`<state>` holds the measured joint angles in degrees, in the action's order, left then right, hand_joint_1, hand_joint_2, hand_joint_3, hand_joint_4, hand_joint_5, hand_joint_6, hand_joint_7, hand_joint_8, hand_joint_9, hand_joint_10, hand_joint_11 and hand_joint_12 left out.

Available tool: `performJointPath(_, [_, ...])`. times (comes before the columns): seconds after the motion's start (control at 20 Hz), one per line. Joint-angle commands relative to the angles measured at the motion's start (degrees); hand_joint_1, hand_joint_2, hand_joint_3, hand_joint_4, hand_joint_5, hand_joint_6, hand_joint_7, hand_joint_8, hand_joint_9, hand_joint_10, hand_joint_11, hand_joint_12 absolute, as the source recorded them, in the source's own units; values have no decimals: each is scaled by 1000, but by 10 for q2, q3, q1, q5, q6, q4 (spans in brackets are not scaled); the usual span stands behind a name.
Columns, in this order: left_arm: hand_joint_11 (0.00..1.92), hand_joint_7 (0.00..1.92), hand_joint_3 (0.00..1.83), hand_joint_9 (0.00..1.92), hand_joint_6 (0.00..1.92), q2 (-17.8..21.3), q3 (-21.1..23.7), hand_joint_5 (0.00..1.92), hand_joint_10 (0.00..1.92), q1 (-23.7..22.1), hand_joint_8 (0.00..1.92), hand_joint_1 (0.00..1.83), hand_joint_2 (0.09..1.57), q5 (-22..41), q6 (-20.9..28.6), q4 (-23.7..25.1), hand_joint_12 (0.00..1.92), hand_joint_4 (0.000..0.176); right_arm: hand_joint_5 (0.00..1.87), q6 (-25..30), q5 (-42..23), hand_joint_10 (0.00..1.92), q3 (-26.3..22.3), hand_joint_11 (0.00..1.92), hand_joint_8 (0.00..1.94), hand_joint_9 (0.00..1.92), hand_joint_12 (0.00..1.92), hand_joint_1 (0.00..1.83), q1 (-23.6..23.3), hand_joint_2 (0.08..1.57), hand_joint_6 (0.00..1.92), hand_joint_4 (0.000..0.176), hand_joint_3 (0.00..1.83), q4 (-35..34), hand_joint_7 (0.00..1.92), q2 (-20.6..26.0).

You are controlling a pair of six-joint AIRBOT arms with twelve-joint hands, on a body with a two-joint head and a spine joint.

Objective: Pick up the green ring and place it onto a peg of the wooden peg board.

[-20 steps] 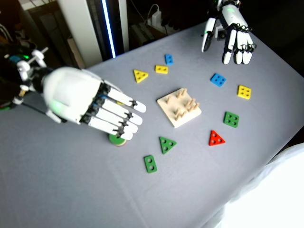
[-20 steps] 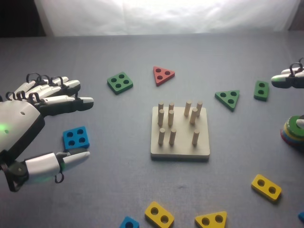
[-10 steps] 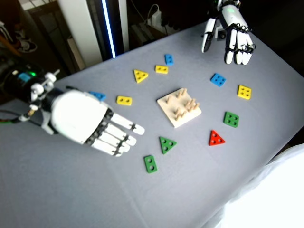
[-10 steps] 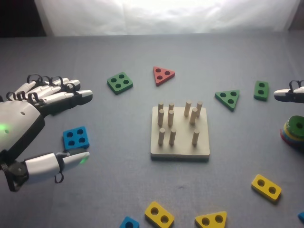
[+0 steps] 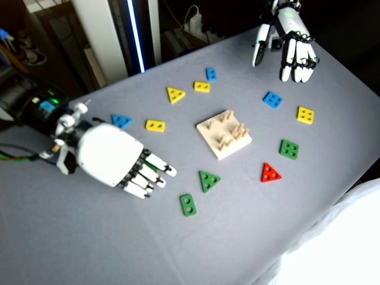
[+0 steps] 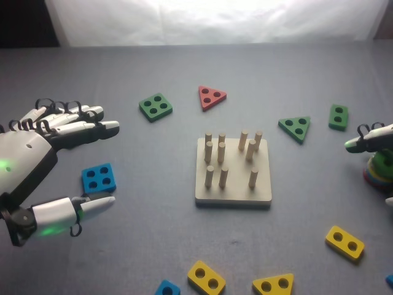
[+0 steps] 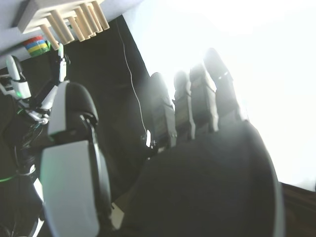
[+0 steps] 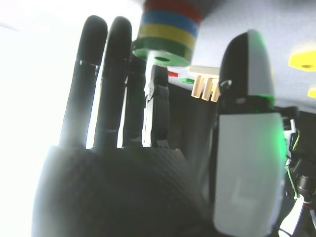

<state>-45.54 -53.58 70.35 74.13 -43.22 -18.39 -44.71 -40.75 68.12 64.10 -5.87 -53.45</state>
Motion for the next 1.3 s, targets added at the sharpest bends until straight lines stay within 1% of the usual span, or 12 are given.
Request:
performJointPath(0.0, [0,342,0,275,2,-4,-2,528,5,-4,4,943,1039,67,4,12,850,0,587,1,-47,41,5,563,5,918,1156,1115,-8,956,3,79,2,-4,722,-2])
performJointPath(0.15, [0,417,0,327,5,-3,-2,557,14,-4,11,935,1041,68,6,12,916,0,640,1,-39,55,11,601,17,960,1177,1161,-13,1003,14,52,14,0,772,-8])
performJointPath(0.25, [0,455,1,367,2,-3,-3,563,19,-4,9,925,1043,69,8,12,1002,0,702,1,-30,78,14,695,10,1043,1117,1287,-18,1017,4,16,2,4,828,-10])
performJointPath(0.3, [0,461,1,373,0,-3,-3,558,20,-4,9,922,1045,70,9,12,1010,0,725,1,-28,841,16,734,1,986,1100,1535,-18,1021,0,0,16,5,864,-11])
performJointPath(0.35, [0,486,0,402,2,-3,-4,568,26,-4,12,929,1042,71,10,13,1068,0,773,1,-28,985,16,779,774,1054,1049,1499,-18,1053,6,0,15,5,897,-11])
performJointPath(0.4, [0,494,3,403,2,-3,-4,569,24,-4,12,911,1050,71,11,13,1076,0,812,1,-27,1009,16,687,921,1066,1016,1495,-18,1061,8,0,1,5,918,-11])
performJointPath(0.55, [0,524,0,428,9,-3,-5,597,27,-4,14,932,1043,73,18,14,1101,0,908,1,-27,1003,16,666,801,1070,1037,1501,-18,1036,8,0,0,5,1044,-11])
performJointPath(0.6, [0,534,0,429,10,-3,-5,606,25,-4,16,950,1038,75,18,14,1100,0,946,1,-27,1071,16,836,828,1041,1073,1408,-18,1064,767,0,30,5,1002,-11])
performJointPath(0.7, [0,534,0,421,7,-3,-5,614,17,-4,8,965,1039,76,19,14,1072,0,878,1,-27,1005,16,980,771,1146,1066,1398,-18,1069,861,0,0,5,1108,-11])
performJointPath(0.8, [0,527,0,418,4,-4,-5,611,15,-4,4,961,1040,76,19,14,1071,0,995,1,-27,561,13,1195,595,1303,964,1282,-22,1050,875,0,0,7,1268,-11])
performJointPath(0.9, [0,538,0,439,3,-4,-5,620,18,-2,4,964,1033,76,20,13,1107,0,1063,1,-31,382,8,1244,463,1405,914,1287,-33,1024,771,0,0,22,1344,-11])
performJointPath(1.25, [0,511,2,420,5,-5,-4,609,3,0,3,913,1056,78,21,12,1040,0,1122,8,-41,275,-1,1253,361,1538,1125,1310,-51,999,595,0,0,49,1433,-11])
